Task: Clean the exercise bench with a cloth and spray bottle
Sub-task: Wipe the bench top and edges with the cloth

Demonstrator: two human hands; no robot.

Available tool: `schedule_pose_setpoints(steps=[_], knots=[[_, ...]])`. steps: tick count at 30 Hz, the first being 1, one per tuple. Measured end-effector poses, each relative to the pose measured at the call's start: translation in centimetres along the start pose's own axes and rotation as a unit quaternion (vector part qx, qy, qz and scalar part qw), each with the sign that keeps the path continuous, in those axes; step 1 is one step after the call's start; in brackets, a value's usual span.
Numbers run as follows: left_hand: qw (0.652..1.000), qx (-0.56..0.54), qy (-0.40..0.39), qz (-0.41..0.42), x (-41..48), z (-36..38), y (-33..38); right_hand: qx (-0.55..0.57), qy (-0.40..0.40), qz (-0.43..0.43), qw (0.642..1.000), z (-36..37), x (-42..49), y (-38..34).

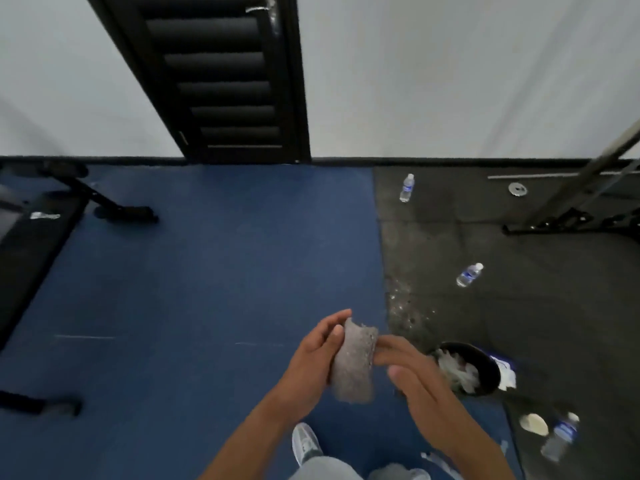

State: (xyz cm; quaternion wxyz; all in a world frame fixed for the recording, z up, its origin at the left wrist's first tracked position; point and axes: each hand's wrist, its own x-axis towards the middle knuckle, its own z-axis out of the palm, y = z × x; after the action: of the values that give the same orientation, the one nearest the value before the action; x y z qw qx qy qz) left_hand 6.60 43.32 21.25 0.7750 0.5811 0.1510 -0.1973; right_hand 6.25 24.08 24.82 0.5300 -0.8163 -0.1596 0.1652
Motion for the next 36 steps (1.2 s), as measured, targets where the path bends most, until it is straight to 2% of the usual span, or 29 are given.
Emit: schedule_pose_setpoints(steps=[3,6,10,19,22,25,27,31,34,36], knots=[[0.998,-0.022,0.037,0.044,-2.5,-6.6,2.5,0.015,-0.001,-0.005,1.000,4.9,4.9,-3.1],[0.993,-0.017,0.080,0.084,-4.4,-12.4,4.1,-0.053,-0.042,-0.062,0.996,9.8,10.0,-6.2],[0.982,-0.017,0.152,0.111,-5.7,-19.3,5.7,-0.113,-0.117,-0.148,0.976,15.6,16.8,-9.7],[0.954,0.018,0.256,0.155,-3.0,-36.4,9.9,-0.187,-0.250,-0.223,0.923,28.5,33.4,-14.4],[0.918,0.050,0.358,0.166,-1.1,-43.5,12.1,-0.194,-0.263,-0.232,0.916,32.8,40.4,-15.8],[0.874,0.046,0.466,0.129,-0.3,-50.2,15.1,-0.243,-0.277,-0.174,0.913,36.4,47.8,-18.2],[0.838,0.052,0.532,0.104,0.1,-54.4,17.0,-0.276,-0.286,-0.143,0.906,39.0,52.5,-20.1],[0.758,0.053,0.647,0.063,1.5,-62.1,20.2,-0.327,-0.300,-0.141,0.885,45.1,60.2,-22.9],[0.715,0.050,0.695,0.053,3.5,-66.4,22.3,-0.291,-0.307,-0.133,0.896,50.3,64.0,-24.2],[0.717,0.040,0.694,0.060,5.3,-69.3,23.2,-0.231,-0.312,-0.081,0.918,54.2,66.5,-25.3]])
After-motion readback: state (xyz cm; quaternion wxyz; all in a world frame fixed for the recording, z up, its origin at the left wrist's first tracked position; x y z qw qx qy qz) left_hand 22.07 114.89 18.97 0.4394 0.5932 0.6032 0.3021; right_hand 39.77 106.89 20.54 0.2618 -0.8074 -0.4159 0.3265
